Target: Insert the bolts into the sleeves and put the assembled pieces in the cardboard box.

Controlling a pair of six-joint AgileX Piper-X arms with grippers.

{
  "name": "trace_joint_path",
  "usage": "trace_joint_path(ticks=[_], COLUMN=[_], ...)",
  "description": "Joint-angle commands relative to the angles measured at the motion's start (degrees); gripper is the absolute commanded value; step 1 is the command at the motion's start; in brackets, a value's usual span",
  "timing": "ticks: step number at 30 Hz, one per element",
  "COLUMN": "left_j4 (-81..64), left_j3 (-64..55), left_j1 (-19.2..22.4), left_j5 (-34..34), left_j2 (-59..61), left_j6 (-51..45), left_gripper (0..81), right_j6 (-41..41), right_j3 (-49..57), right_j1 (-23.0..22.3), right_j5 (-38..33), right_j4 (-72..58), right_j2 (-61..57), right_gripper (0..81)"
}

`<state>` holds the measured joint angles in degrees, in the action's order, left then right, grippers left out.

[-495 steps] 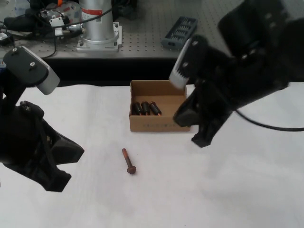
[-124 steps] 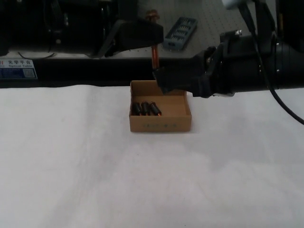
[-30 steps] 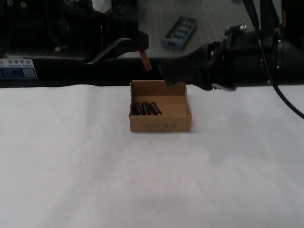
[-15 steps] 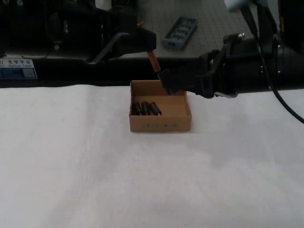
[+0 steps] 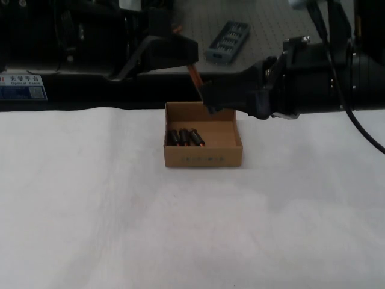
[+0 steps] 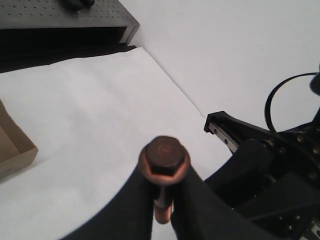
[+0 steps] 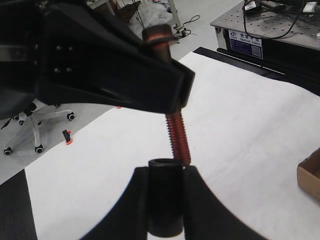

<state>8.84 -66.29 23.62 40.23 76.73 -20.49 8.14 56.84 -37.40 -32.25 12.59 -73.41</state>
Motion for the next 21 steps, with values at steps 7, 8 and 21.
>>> trace_joint_path(ticks=[7,8,21], left_j4=[-1.22,-1.22,-1.22], left_j3=[-0.25,-0.25,-0.25], left_j1=[0.09,0.09,0.09], left_j5=[1.15,1.15,3.83], left_j2=[-0.47,-0.47,-0.47], left_j6=[-0.30,-0.49,-2.73], left_gripper=[0.6,0.6,0.6], right_j6=[-0.47,-0.59,-3.08], right_j3=[0.65,0.65,0.65], right_j1=[0.26,0.26,0.26], right_j5=[-1.97,-2.00,-2.19], right_j4=[0.48,0.68,0.80], right_j2=[0.70,0.70,0.70], right_gripper=[2.5,2.5,2.5])
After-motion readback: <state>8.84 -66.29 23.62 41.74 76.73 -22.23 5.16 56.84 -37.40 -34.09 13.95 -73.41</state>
